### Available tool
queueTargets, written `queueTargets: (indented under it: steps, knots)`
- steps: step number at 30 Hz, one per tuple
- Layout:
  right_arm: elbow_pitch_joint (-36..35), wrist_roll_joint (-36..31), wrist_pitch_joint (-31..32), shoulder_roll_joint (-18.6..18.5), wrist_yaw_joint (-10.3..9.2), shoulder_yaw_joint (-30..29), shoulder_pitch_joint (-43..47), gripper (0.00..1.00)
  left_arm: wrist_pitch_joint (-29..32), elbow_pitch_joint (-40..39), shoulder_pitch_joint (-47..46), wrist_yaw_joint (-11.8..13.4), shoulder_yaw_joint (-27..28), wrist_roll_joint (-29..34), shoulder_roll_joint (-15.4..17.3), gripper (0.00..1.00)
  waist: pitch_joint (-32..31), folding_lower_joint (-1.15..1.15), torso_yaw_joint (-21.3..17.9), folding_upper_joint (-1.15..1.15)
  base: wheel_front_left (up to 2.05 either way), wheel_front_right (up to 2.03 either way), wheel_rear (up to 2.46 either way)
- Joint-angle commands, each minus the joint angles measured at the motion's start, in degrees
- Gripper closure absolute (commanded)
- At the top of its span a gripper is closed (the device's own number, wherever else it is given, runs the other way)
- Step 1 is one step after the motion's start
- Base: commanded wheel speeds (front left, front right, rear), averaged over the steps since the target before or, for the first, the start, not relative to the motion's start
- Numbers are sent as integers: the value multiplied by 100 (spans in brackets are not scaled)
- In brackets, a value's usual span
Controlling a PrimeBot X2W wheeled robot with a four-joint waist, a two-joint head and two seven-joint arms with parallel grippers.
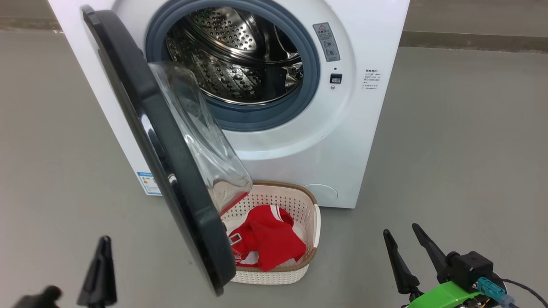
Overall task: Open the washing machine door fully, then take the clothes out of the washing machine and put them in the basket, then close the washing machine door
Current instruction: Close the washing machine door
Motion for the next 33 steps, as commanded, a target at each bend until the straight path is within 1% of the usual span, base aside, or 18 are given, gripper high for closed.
queueTargets:
  steps: [1,2,5,8,9,10,12,13,15,17,19,21,23,26,33]
  knots:
    - [-135,1,-37,-20,37,102,-201,0,113,-70,-421,-16,300,-664,33,100,1,0,5,0,0,0,0]
    - [-132,2,-37,-20,37,103,-200,0,236,-71,-512,8,355,-1033,30,100,1,0,3,0,0,0,0]
    - [-125,3,-37,-20,37,97,-199,0,613,-224,-796,206,424,-2556,27,100,-10,0,-17,0,0,0,0]
    - [-127,7,-37,-20,37,89,-189,0,1141,-629,-989,485,339,-4544,26,100,-31,0,-41,0,0,0,0]
    - [-128,7,-37,-20,37,79,-188,0,1307,-815,-1012,620,317,-5067,26,100,-36,0,-50,0,0,0,0]
    - [-128,8,-37,-20,37,71,-189,0,1457,-1015,-1018,752,299,-5414,26,100,-35,0,-56,0,0,0,0]
    - [-132,9,-37,-20,37,57,-196,0,1673,-1374,-1010,1071,304,-5861,26,100,-27,0,-71,0,0,0,0]
    - [-132,9,-37,-20,37,57,-196,0,1673,-1374,-1010,1071,304,-5861,26,100,-27,0,-71,0,0,0,0]
    - [-137,13,-37,-20,37,41,-203,0,1876,-1670,-1008,1398,281,-6325,26,100,-16,0,-83,0,0,0,0]
    - [-144,19,-37,-20,37,46,-202,0,2057,-1897,-998,1693,243,-6622,26,100,-6,0,-102,0,0,0,0]
    - [-138,31,-37,-20,37,53,-203,0,2183,-2053,-992,1924,209,-6751,25,100,9,0,-124,0,0,0,0]
    - [-131,41,-37,-20,37,57,-214,0,2255,-2141,-1011,2089,189,-6836,25,100,26,0,-151,0,0,0,0]
    - [-126,42,-37,-20,37,63,-225,0,2323,-2200,-1058,2189,156,-7014,25,100,43,0,-185,0,0,0,0]
    - [-120,33,-37,-20,37,69,-248,0,2361,-2267,-1101,2283,98,-7047,29,100,71,0,-265,0,0,0,0]
    - [-123,5,-37,-20,37,68,-269,0,2357,-2266,-1213,2331,-119,-6983,39,100,130,0,-481,0,0,0,0]
